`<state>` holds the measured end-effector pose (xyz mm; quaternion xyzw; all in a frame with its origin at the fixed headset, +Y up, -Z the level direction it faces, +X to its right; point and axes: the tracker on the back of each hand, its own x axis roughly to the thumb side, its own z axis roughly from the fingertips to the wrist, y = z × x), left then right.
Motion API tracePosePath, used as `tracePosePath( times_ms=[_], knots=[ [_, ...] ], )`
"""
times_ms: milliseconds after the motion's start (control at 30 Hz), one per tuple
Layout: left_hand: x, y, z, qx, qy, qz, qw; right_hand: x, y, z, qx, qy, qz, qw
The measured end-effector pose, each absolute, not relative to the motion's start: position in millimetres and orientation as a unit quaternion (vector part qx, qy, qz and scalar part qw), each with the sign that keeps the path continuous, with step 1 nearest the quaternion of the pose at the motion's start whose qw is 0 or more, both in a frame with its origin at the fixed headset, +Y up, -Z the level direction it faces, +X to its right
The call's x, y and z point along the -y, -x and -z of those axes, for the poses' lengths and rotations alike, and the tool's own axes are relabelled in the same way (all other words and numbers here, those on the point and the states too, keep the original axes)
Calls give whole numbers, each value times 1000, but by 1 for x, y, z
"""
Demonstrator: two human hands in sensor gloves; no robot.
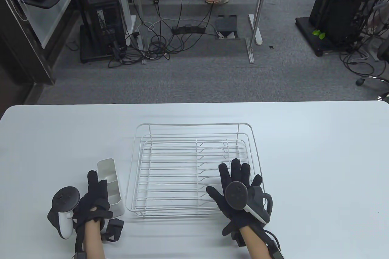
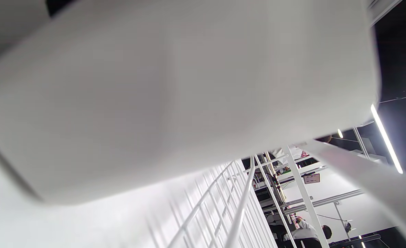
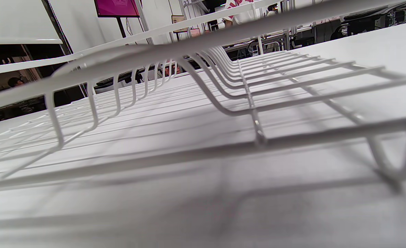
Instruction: Hang the cutlery bin on dish rack (Opening facing upward)
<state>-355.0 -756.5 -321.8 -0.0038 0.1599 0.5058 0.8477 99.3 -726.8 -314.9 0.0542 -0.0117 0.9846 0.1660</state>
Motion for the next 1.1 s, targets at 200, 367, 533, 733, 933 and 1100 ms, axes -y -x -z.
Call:
tracePosePath(
  times_ms=[200, 367, 533, 733, 933, 1100],
  knots=[
    [755, 356, 323, -162, -5, -498, 852, 727, -99, 315, 12, -54, -985, 166],
    [755, 358, 323, -165, -13, -489, 857, 727, -99, 315, 12, -53, -985, 166],
    [754, 359, 323, -170, -18, -488, 856, 727, -99, 315, 12, -53, -985, 166],
    [741, 362, 320, -167, -42, -492, 853, 727, -99, 315, 12, -53, -985, 166],
    [716, 362, 313, -167, -98, -498, 845, 727, -99, 315, 12, -53, -985, 166],
    [686, 356, 306, -142, -152, -494, 844, 727, -99, 315, 12, -53, -985, 166]
  ],
)
